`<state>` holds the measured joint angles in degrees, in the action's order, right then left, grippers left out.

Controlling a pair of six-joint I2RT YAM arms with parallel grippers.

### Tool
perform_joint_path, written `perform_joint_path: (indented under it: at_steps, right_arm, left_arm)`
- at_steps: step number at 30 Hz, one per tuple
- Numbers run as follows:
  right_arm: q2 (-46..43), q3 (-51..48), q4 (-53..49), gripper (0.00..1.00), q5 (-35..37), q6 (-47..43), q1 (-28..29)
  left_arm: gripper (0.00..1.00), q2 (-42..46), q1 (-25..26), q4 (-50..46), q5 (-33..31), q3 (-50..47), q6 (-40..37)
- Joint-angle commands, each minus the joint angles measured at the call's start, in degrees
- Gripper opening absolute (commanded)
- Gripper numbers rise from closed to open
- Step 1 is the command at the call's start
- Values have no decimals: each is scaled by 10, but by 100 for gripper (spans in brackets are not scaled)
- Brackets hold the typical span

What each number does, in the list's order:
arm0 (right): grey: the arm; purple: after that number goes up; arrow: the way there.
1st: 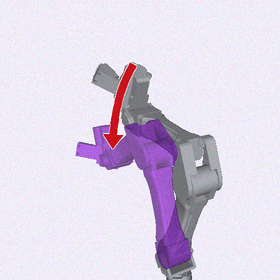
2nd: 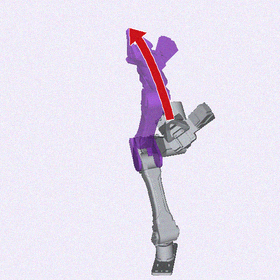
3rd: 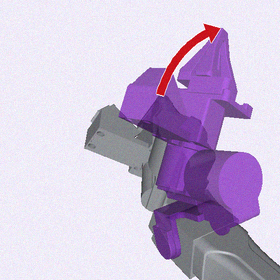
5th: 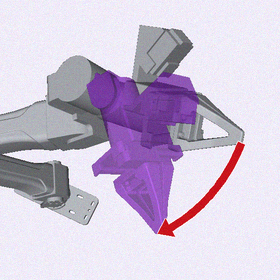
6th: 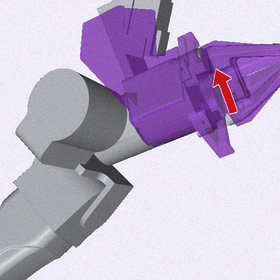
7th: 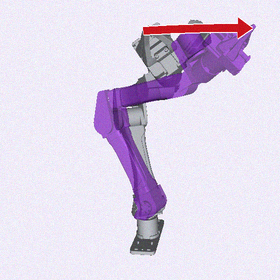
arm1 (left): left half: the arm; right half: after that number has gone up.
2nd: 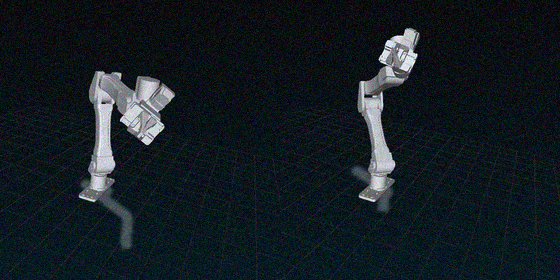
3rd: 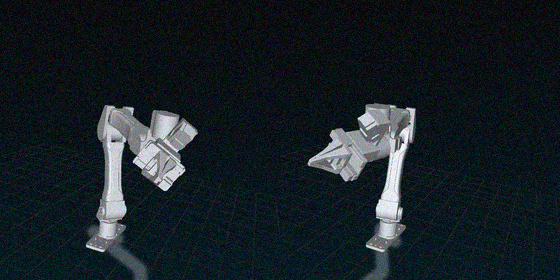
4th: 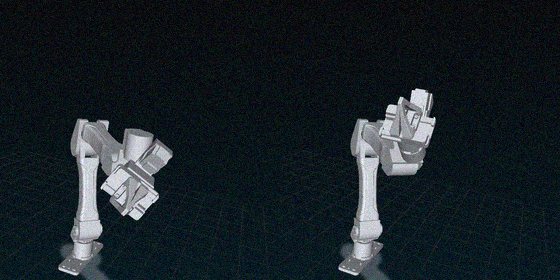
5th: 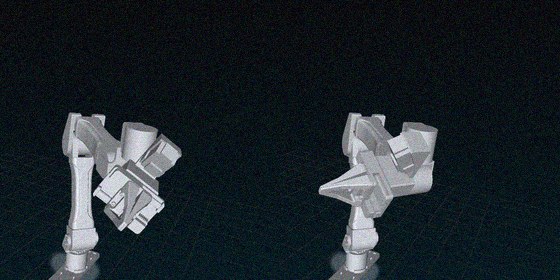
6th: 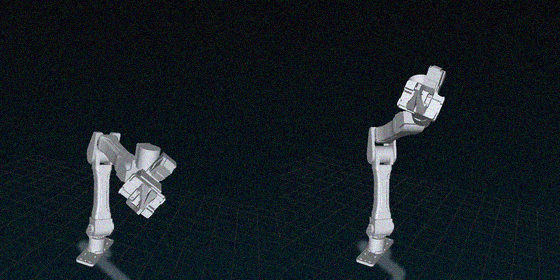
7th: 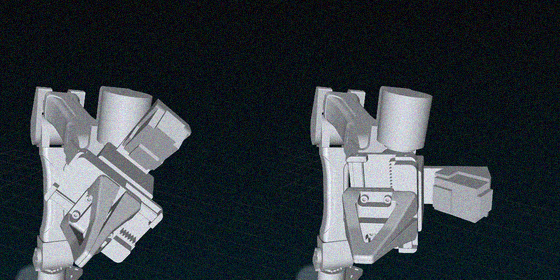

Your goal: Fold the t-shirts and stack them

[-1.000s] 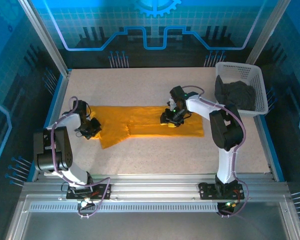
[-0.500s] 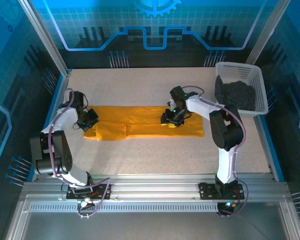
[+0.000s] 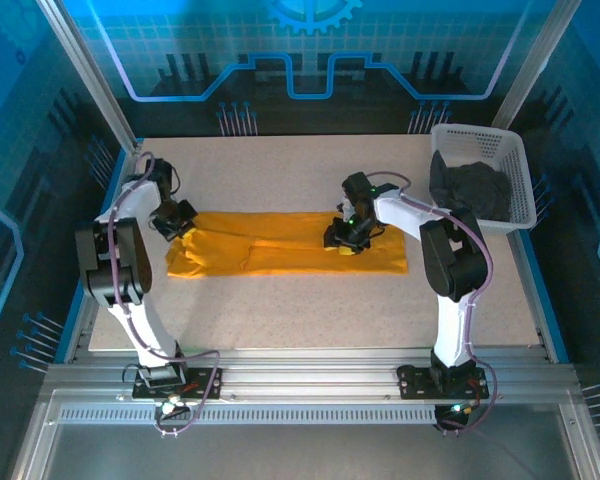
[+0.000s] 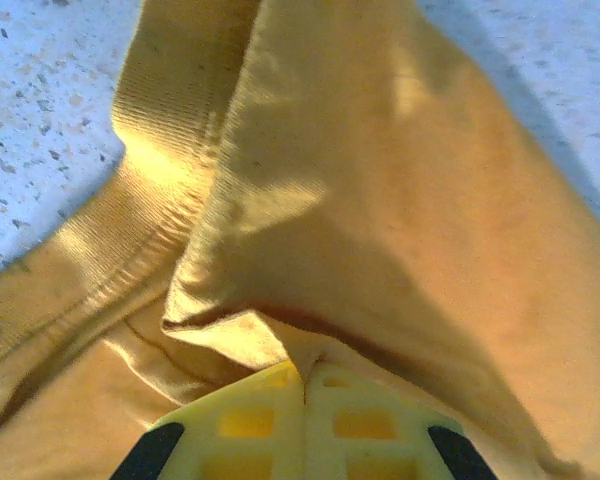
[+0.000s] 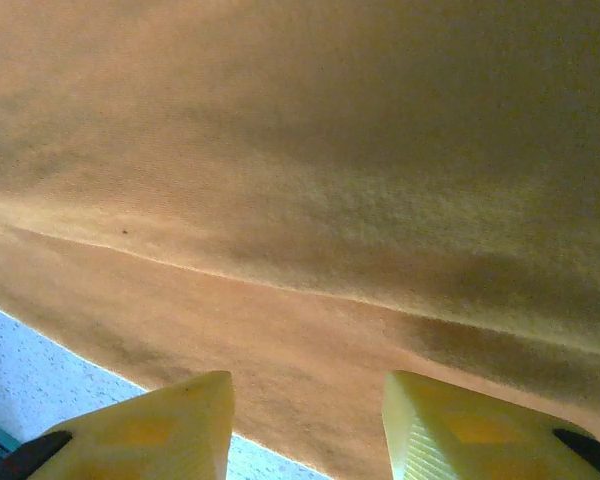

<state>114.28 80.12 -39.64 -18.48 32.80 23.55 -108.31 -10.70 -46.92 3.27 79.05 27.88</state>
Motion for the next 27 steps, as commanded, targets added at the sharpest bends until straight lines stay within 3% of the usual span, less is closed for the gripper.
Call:
perform_joint_path:
  at_steps: [1, 5, 9, 10, 13, 17, 23, 27]
  right_arm:
    - [-27, -13, -15, 44, 4, -4, -10]
    - [-37, -14, -19, 44, 9, -7, -10]
    - [-54, -19, -16, 44, 22, -12, -12]
    - [-58, -20, -14, 44, 27, -15, -15]
    - [-66, -24, -6, 44, 32, -20, -27]
    - [-49, -12, -13, 42, 32, -33, -50]
    - [-14, 33, -42, 39, 53, -59, -67]
    - [-1, 51, -53, 37, 79, -68, -80]
  left_arm:
    - [9, -15, -1, 0, -55, 18, -29]
    - [13, -11, -2, 27, -83, 30, -43]
    - [32, 45, 3, 51, -100, 3, -30]
    - [33, 68, 5, 54, -103, -12, -20]
    - [28, 137, 14, 61, -72, -75, 29]
    - [21, 158, 25, 61, -4, -136, 103]
    - [14, 60, 29, 62, 23, -95, 123]
    - [11, -28, 29, 54, -6, -25, 105]
